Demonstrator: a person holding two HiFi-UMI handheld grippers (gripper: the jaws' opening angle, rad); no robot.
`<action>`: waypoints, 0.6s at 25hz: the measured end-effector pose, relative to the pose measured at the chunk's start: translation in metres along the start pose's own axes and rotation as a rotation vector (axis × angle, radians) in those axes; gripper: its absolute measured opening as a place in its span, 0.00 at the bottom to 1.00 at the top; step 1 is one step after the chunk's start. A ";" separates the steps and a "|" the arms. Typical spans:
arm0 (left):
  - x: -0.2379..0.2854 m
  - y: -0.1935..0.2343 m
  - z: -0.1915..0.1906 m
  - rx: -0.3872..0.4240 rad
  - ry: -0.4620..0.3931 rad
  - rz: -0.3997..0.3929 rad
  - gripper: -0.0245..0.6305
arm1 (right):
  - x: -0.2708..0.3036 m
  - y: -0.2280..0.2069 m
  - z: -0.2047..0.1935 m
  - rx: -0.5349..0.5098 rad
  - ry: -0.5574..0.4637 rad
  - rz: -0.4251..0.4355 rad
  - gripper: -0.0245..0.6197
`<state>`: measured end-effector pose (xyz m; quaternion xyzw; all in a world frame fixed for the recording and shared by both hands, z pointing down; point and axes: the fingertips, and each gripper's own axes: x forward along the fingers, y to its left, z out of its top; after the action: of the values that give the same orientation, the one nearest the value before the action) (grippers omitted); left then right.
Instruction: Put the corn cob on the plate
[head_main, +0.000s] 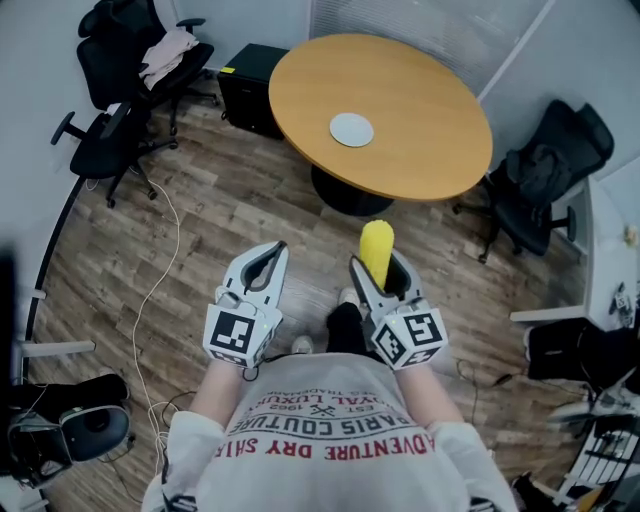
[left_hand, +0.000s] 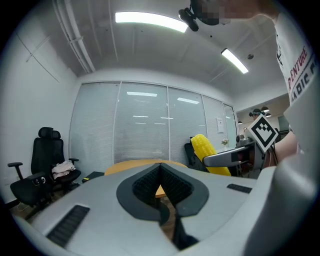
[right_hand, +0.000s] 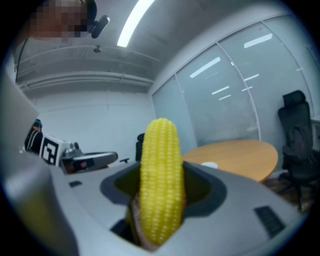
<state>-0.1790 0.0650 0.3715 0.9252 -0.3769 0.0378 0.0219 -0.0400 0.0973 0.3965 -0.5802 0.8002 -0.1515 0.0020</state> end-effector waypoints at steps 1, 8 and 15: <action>0.007 0.003 -0.001 0.000 0.002 0.007 0.09 | 0.006 -0.006 0.002 0.002 -0.003 0.003 0.45; 0.057 0.026 0.000 0.022 0.001 0.060 0.09 | 0.056 -0.048 0.018 0.004 -0.020 0.047 0.45; 0.144 0.050 0.015 0.045 -0.013 0.123 0.09 | 0.119 -0.107 0.050 -0.054 -0.013 0.115 0.45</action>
<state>-0.1102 -0.0719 0.3695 0.9007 -0.4324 0.0417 -0.0038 0.0293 -0.0548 0.3954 -0.5340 0.8361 -0.1257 0.0002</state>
